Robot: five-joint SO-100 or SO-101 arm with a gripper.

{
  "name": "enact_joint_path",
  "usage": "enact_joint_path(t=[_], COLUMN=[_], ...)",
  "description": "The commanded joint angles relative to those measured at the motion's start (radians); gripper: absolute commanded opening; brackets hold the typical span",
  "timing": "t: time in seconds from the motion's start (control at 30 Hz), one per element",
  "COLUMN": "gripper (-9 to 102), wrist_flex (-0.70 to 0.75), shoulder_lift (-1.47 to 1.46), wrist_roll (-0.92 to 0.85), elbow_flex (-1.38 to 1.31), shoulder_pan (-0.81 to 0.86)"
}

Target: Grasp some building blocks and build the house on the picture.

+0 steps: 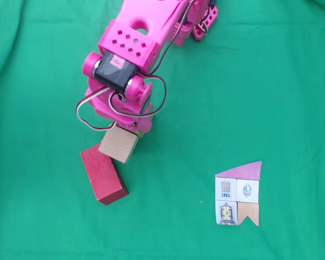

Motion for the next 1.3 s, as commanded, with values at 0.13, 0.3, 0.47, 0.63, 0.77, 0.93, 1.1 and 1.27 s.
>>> enact_joint_path(t=[0.13, 0.3, 0.47, 0.63, 0.77, 0.93, 1.1, 1.27], gripper=[22, 22, 22, 22, 22, 22, 22, 22], wrist_flex=[0.0, 0.0, 0.0, 0.002, 0.002, 0.002, 0.002, 0.002], shoulder_lift=[0.003, 0.003, 0.003, 0.003, 0.003, 0.005, 0.005, 0.005], wrist_roll=[0.005, -0.006, -0.008, -0.008, -0.009, -0.009, -0.009, -0.009], elbow_flex=[-0.023, -0.023, -0.023, -0.02, 0.003, 0.012, 0.012, 0.012], shoulder_pan=[-0.005, -0.005, -0.005, -0.005, -0.002, -0.002, 0.0, 0.002])
